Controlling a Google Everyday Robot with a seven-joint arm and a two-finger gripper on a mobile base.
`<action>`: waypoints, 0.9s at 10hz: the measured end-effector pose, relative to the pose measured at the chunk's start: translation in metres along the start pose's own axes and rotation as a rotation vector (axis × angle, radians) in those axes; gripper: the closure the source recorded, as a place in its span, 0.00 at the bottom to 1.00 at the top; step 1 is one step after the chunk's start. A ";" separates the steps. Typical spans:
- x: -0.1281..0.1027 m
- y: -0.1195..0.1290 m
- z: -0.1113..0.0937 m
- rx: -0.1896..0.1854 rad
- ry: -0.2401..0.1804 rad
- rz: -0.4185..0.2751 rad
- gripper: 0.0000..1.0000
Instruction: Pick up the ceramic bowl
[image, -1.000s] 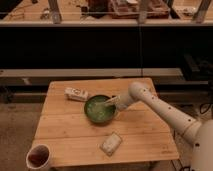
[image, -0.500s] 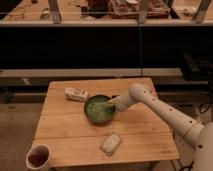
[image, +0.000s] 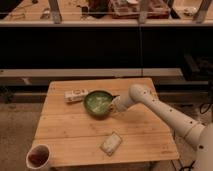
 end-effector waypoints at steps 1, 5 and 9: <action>0.001 0.000 0.000 0.001 0.005 0.006 0.99; -0.009 -0.007 -0.002 0.026 0.005 -0.031 0.75; -0.014 -0.010 -0.011 0.049 0.011 -0.041 0.75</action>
